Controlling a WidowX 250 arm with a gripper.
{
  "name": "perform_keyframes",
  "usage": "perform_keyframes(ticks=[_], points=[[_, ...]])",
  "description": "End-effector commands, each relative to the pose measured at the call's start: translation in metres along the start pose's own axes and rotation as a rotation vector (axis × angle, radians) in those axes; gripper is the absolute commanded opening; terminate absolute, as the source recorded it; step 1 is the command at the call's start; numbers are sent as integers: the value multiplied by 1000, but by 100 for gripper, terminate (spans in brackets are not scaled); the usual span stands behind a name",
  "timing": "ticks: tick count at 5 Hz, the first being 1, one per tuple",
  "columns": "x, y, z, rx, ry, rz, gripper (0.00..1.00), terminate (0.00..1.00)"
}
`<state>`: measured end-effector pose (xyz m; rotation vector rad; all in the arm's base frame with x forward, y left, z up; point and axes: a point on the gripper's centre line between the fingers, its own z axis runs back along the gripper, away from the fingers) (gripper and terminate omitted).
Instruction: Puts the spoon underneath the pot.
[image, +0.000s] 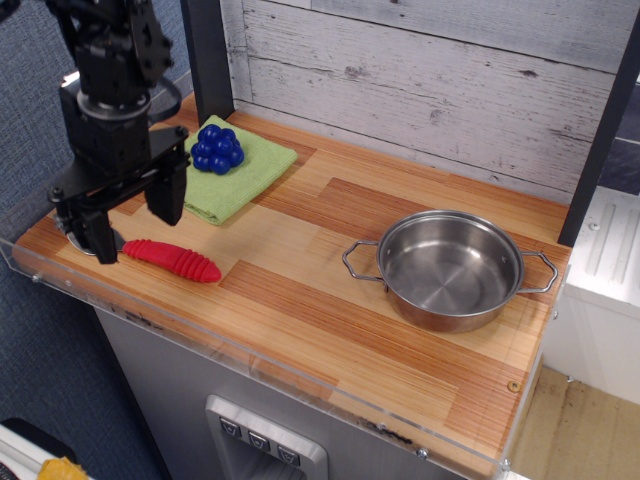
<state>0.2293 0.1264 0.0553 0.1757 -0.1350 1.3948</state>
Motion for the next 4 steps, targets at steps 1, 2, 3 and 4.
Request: perform_keyframes(ticks=[1, 2, 3, 4], points=[[5, -4, -7, -44, -61, 113, 100, 0], [3, -6, -17, -73, -52, 158, 100, 0], [1, -8, -27, -123, -47, 207, 100, 0], [1, -7, -31, -161, -35, 262, 100, 0]])
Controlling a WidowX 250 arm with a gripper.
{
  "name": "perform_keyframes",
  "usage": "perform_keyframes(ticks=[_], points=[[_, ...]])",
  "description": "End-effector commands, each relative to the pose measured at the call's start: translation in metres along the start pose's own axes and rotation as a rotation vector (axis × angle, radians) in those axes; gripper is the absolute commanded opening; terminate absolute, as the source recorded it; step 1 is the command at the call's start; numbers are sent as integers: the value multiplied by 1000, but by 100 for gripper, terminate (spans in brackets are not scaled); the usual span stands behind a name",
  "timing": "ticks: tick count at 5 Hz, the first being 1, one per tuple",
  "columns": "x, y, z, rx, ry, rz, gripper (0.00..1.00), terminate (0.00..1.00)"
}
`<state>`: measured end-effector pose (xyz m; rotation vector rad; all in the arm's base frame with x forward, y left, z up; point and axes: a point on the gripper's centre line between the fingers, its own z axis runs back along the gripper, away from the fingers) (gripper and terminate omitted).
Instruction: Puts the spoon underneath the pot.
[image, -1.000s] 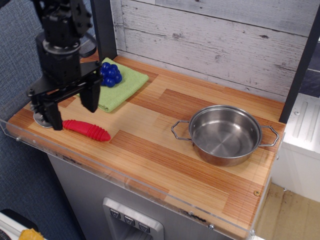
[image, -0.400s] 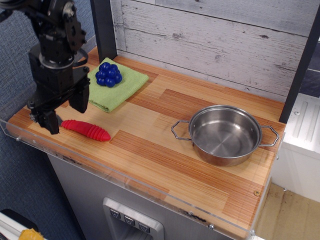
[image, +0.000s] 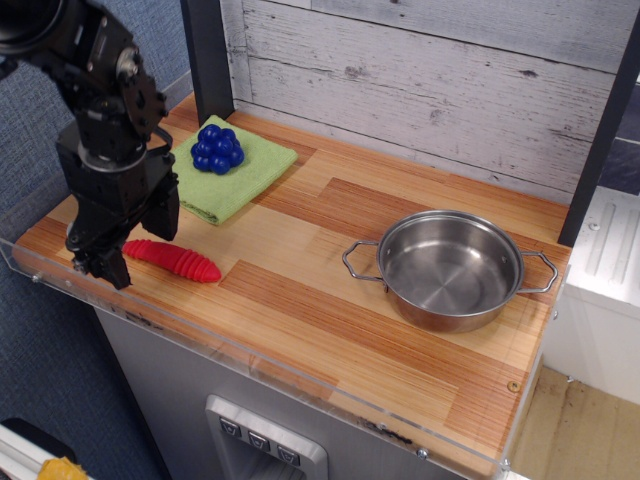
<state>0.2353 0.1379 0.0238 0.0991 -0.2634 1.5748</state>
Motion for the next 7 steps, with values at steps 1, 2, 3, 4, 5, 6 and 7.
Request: perform_keyframes(ticks=[1, 2, 3, 4, 5, 6, 7], points=[[-4, -2, -7, -47, 31, 53, 100, 0], [-2, -3, -7, -51, 37, 58, 0, 0], [0, -3, -7, -55, 41, 53, 0, 0], [4, -4, -3, -63, 37, 50, 0, 0], [10, -6, 5, -48, 19, -28, 0, 0], [11, -10, 16, -100, 20, -77, 0, 0], [11, -12, 28, -112, 5, -84, 0, 0]])
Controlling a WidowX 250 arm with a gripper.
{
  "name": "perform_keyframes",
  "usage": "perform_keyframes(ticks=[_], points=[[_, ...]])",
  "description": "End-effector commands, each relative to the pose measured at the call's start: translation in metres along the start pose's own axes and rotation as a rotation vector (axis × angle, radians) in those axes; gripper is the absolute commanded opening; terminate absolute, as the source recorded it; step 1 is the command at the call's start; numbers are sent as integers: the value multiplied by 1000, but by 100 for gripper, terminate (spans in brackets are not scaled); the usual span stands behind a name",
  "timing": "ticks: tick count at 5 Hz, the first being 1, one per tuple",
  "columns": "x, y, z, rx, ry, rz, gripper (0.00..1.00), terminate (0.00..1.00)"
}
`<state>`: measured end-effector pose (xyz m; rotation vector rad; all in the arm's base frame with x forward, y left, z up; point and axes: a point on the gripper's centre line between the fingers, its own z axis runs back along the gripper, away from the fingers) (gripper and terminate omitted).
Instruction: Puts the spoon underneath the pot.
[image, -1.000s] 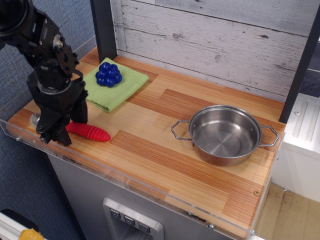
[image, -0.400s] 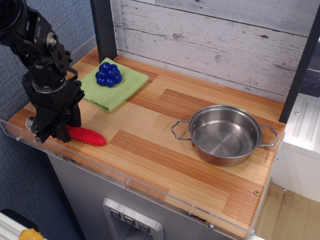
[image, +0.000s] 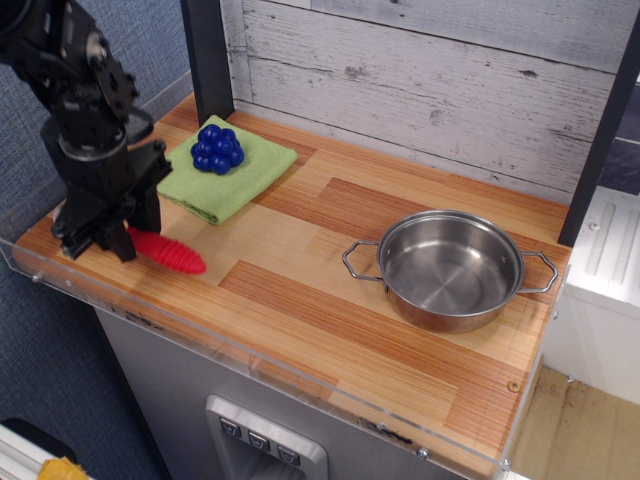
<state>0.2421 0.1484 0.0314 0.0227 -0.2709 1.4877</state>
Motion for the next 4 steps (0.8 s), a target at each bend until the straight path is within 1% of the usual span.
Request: perform_keyframes(ticks=[1, 2, 3, 4], points=[[-8, -7, 33, -30, -41, -54, 0, 0], [-22, -12, 38, -45, -20, -96, 0, 0], [-43, -17, 43, -57, -14, -141, 0, 0], [-69, -22, 47, -69, -2, -178, 0, 0]])
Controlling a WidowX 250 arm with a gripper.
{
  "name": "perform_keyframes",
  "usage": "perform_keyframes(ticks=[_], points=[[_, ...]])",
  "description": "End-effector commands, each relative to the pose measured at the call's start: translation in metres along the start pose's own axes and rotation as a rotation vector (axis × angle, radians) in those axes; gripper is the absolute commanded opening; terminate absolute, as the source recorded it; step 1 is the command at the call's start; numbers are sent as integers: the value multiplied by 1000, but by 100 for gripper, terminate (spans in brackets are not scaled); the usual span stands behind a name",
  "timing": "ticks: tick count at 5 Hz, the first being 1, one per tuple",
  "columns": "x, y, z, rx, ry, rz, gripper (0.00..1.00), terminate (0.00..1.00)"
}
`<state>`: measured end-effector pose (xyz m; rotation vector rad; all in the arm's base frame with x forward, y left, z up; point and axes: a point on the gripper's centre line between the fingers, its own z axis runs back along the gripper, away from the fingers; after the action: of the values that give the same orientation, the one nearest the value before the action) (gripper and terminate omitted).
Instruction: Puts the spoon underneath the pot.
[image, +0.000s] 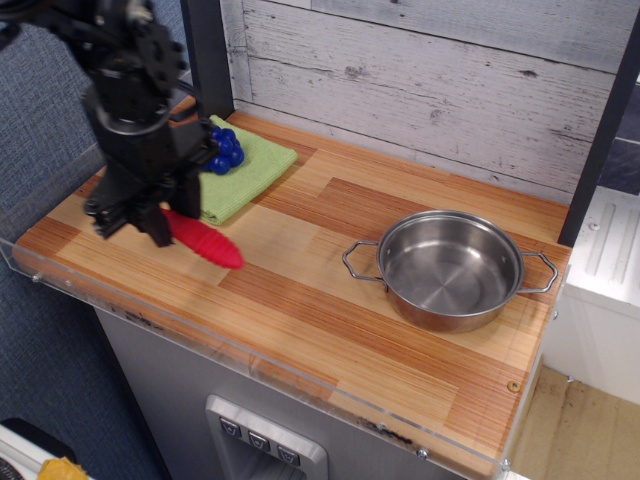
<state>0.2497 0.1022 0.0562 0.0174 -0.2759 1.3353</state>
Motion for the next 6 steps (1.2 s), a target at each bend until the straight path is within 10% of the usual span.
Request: perform_keyframes(ticks=[1, 6], points=[[-54, -17, 18, -71, -12, -66, 0, 0], [-153, -37, 4, -158, 147, -145, 0, 0]])
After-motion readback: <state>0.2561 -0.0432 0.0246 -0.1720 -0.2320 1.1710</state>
